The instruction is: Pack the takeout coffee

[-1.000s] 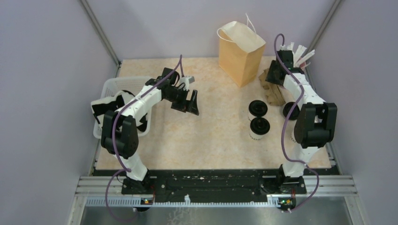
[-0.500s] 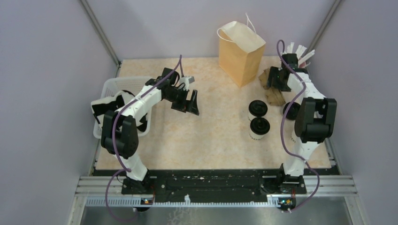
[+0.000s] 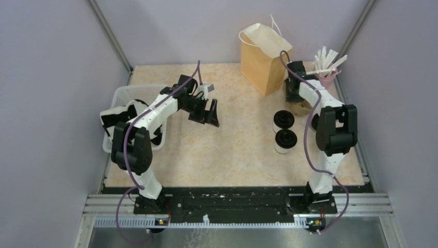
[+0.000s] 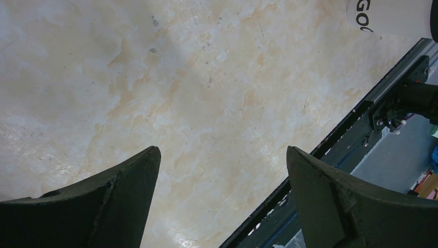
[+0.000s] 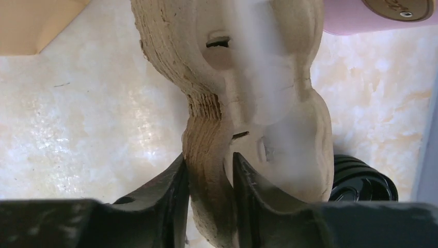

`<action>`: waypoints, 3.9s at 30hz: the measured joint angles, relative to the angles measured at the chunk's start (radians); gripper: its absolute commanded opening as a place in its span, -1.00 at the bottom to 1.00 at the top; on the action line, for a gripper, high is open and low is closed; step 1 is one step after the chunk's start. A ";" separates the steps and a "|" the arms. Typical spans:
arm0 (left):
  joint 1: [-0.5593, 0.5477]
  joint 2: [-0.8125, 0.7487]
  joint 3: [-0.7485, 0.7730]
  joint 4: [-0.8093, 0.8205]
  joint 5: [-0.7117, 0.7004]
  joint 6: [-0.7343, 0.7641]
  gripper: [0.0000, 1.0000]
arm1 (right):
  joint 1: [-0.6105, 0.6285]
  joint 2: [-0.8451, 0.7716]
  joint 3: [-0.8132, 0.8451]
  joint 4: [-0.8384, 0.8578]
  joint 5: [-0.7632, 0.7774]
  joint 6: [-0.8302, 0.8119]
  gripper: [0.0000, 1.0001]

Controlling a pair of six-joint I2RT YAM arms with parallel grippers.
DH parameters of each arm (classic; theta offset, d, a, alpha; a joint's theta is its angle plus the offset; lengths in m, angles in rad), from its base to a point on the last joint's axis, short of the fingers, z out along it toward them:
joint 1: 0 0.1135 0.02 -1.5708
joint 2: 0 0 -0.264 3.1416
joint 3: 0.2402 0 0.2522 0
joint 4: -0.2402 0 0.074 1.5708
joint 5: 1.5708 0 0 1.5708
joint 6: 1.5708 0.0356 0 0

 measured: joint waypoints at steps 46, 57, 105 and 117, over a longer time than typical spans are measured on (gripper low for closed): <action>0.000 -0.001 -0.011 0.003 0.008 0.000 0.95 | -0.050 0.041 0.072 -0.047 -0.262 0.044 -1.00; 0.000 -0.001 -0.011 0.003 0.014 0.000 0.95 | -0.010 0.020 0.094 -0.079 -0.080 0.043 -1.00; 0.000 -0.001 -0.011 0.010 0.033 0.000 0.95 | -0.108 -0.008 -0.021 0.013 -0.335 0.175 -0.48; 0.000 -0.001 -0.011 0.010 0.037 0.000 0.95 | -0.134 -0.008 -0.021 0.012 -0.361 0.189 -0.53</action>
